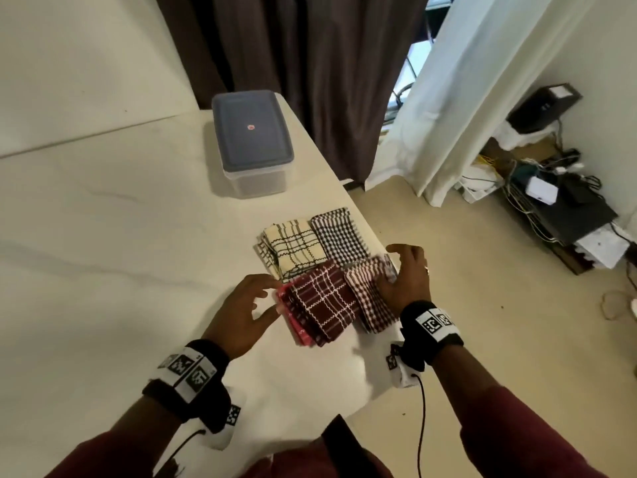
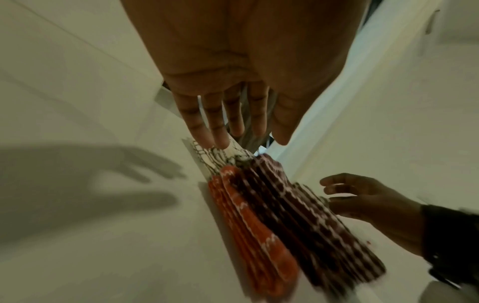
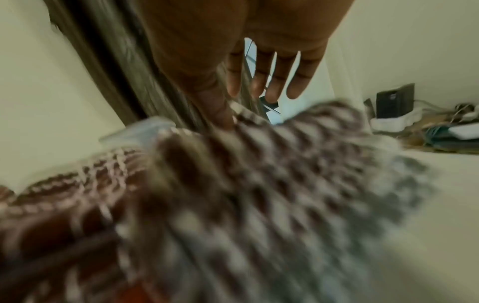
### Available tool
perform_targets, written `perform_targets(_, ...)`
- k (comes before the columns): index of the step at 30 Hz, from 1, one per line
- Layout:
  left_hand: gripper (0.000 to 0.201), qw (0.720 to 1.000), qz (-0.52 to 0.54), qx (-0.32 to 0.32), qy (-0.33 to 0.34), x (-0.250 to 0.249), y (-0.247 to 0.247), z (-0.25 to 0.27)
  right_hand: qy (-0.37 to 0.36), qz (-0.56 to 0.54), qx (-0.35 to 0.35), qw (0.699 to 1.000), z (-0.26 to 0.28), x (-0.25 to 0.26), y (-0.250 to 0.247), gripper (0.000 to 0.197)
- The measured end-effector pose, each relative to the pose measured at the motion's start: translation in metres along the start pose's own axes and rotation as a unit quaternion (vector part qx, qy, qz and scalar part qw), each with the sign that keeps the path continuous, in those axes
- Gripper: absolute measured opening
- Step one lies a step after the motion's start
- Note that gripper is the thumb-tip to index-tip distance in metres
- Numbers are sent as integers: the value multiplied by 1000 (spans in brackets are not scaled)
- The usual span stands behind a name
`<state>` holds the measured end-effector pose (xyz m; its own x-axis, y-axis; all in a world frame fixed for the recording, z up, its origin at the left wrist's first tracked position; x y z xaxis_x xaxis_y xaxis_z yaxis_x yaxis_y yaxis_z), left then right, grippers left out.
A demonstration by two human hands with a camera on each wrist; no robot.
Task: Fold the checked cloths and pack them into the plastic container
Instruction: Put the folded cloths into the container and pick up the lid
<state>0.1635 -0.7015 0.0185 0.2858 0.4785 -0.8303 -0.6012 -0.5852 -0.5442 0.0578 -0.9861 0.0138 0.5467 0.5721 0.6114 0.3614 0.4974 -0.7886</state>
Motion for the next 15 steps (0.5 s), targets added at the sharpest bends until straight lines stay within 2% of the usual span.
perform_targets(2,39,999,-3,-26,-23,2,-18,-14,-8,-84,3,996,-24,27,-7,42)
perform_targets(5,72,995,-91,-28,10,-1,-51,-43,-45,-238,41,969,-77,83,-3,37)
perform_targets(7,79,994,-98,-40,8,-4,-71,-66,-53,-283,74,955,-112,120,8,37)
perform_targets(10,73,992,-52,-108,-39,-1,-96,-100,-115,-248,66,960,-151,174,30,36)
perform_targets(13,63,981,19,-152,-116,9,-108,-134,-169,-69,118,976,-169,214,66,70)
perform_targets(15,62,969,63,-166,-170,21,-114,-154,-149,-29,154,976,-178,224,91,86)
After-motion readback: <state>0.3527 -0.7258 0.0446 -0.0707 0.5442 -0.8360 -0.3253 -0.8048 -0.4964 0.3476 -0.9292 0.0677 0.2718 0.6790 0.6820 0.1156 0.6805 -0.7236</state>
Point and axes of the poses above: each hand's wrist, its own z-axis away from the middle knuckle, its own y-axis out of the palm, x = y × z, the point moved 5 cm from there along -z, towards the middle knuckle, and after that the axes turned 4 degrees about -z, right-handed, at the moved point
